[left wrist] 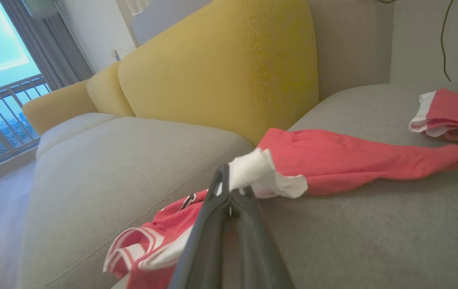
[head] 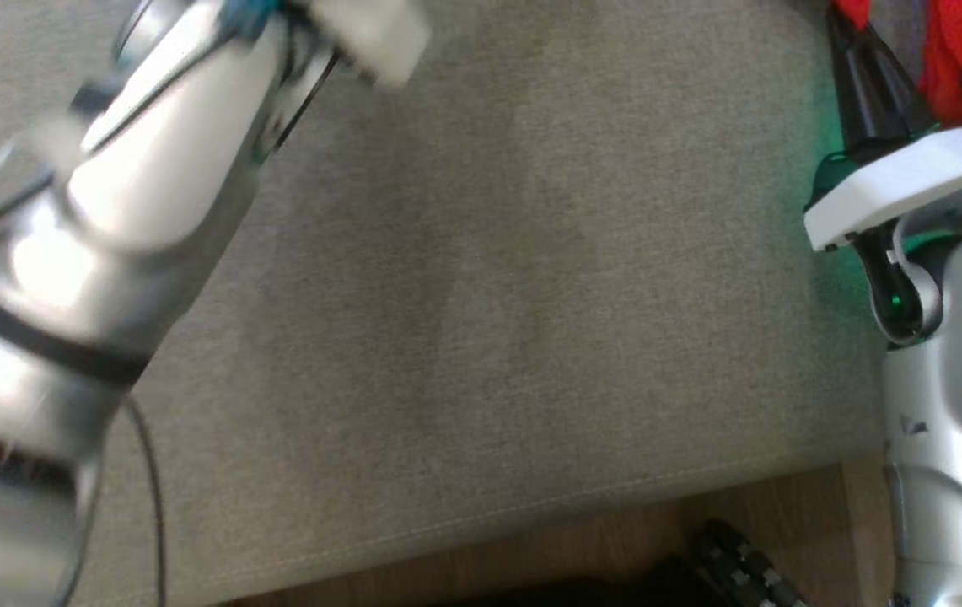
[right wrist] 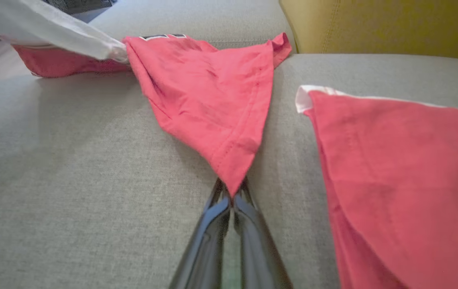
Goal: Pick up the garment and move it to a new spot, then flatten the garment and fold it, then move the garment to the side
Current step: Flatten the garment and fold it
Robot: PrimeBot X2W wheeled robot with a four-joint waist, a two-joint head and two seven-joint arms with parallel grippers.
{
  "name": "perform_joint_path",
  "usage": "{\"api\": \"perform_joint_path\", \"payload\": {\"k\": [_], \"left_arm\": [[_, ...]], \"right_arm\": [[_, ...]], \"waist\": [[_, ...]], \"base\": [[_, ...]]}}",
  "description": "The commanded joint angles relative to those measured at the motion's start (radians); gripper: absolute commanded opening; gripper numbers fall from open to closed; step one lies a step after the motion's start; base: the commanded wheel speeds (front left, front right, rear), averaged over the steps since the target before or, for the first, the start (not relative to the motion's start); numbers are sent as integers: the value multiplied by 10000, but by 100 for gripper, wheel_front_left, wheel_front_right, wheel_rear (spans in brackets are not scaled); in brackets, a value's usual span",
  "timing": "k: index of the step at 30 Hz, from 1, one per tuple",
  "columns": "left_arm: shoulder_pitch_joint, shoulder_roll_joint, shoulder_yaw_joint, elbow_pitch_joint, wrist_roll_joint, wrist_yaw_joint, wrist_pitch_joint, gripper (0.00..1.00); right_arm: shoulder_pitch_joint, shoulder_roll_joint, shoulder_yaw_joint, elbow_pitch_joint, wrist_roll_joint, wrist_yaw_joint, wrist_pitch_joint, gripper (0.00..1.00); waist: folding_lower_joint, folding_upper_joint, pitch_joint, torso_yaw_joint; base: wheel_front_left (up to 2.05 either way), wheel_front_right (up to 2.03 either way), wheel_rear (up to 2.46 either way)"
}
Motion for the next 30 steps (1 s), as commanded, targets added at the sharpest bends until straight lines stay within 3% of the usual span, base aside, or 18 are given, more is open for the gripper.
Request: {"api": "perform_joint_path", "payload": {"k": [1,8,12,19,24,25,26,27,30], "left_arm": [[234,519,339,-558,86,116,-47,0],[3650,2970,1340,-4276,361,936,-48,0],[5667,3970,1796,-5771,399,1530,-48,0],[8525,5101,2438,-7529,481,2705,-49,0],[10008,5278,2771,-7939,183,3222,-49,0],[10205,5230,2777,-7934,146,3252,-49,0],[10364,5147,2775,-7917,106,3265,-49,0],[10486,5072,2758,-7856,107,3259,-49,0],[10702,4730,2737,-7642,220,3209,-49,0]], "right_arm": [[378,68,64,-396,-32,-4,-62,0],[1071,68,-379,-443,-57,-4,49,0],[1897,68,-670,-754,-112,-4,193,0],[3961,68,-1642,-2670,-171,-4,888,0],[5249,68,-1723,-3551,76,-4,1895,0],[5419,68,-1673,-3632,71,-4,2078,32],[5543,68,-1635,-3710,97,-4,2206,92],[5648,68,-1590,-3769,102,-4,2315,100],[6124,68,-1402,-3995,174,-4,2899,100]], "waist": [[-1,0,-259,248],[-1,0,-1149,1055],[-1,0,-1617,1484],[-1,0,-2118,1868],[-1,0,-2219,1907],[-1,0,-2213,1896],[-1,0,-2203,1885],[-1,0,-2188,1877],[-1,0,-2141,1871]], "base": [[0,0,0],[0,0,0],[0,0,0],[0,0,0],[0,0,0],[0,0,0],[0,0,0],[0,0,0],[0,0,0]]}}
